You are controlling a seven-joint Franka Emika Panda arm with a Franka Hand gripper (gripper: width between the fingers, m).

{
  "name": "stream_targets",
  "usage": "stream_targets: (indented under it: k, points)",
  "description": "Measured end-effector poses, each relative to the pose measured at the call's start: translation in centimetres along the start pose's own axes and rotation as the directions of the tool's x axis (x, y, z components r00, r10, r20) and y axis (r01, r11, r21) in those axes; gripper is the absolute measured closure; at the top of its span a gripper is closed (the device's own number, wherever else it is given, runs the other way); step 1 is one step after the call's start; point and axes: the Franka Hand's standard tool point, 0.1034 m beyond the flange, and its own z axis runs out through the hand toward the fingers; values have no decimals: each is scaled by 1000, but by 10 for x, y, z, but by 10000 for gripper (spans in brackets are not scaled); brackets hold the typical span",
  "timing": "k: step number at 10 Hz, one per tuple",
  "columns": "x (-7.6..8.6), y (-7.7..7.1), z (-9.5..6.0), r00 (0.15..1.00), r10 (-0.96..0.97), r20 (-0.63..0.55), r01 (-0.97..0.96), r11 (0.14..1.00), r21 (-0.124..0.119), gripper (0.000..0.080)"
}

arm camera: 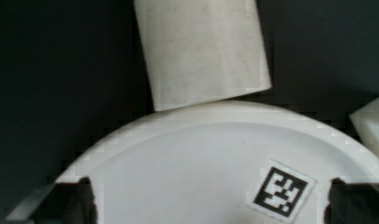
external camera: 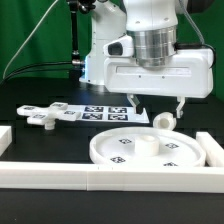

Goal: Assemble round table

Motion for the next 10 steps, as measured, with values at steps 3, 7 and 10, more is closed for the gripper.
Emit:
stream_targets:
  k: [3, 7, 10]
  points:
    - [-10, 1, 11, 991, -35, 130, 40, 999, -30, 150]
    - [-13, 6, 16, 925, -41, 377, 69, 996, -62, 150]
    - [-22, 1, 19, 833, -24, 552, 81, 994, -79, 150]
